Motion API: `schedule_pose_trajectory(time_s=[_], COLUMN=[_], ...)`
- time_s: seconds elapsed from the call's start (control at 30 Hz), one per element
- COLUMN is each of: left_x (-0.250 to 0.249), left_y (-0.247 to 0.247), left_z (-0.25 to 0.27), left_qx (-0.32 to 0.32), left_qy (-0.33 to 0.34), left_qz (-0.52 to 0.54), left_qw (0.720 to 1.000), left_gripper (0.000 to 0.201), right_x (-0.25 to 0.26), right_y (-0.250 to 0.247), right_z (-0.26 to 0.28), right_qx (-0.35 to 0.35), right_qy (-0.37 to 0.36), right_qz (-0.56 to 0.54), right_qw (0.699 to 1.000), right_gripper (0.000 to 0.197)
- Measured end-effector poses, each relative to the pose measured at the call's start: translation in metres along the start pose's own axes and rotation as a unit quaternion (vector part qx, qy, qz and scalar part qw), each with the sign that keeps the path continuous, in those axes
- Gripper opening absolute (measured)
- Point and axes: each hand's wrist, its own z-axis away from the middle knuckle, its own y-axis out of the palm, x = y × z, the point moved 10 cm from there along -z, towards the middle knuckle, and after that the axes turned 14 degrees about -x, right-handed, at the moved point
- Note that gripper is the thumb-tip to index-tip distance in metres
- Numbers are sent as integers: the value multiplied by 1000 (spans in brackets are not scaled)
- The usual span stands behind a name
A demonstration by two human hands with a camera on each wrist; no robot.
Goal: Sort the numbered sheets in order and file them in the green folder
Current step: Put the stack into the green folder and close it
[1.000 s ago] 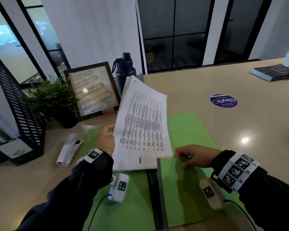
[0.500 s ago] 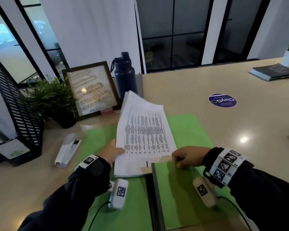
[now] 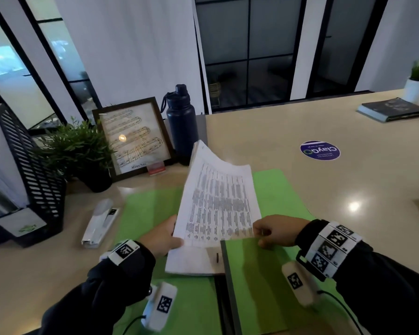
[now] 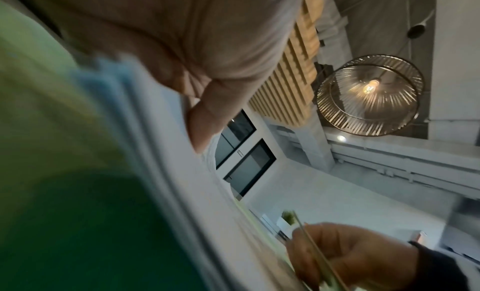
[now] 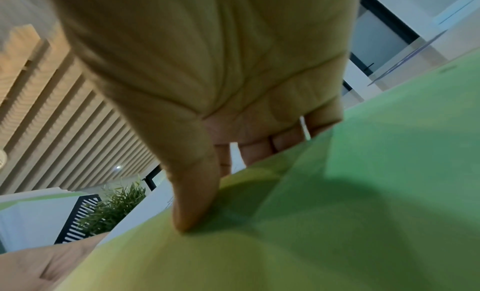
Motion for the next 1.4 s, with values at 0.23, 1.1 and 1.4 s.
schedule_pose_trajectory(time_s=[0.23, 1.1, 1.4], left_x=[-23, -13, -25], left_y=[41, 117, 104], left_z=[3, 38, 37], left_qx=[0, 133, 230], left_qy=[6, -111, -76], left_qz=[48, 159, -43], left_qw=[999, 972, 969], left_gripper=[48, 53, 27], right_x=[6, 3, 1], right_y=[-15, -7, -6], right_z=[5, 1, -3], right_qx=[-62, -46, -51], right_qy=[-17, -11, 7], right_qz=[1, -51, -54], right_qw=[998, 998, 997], right_gripper=[25, 29, 28])
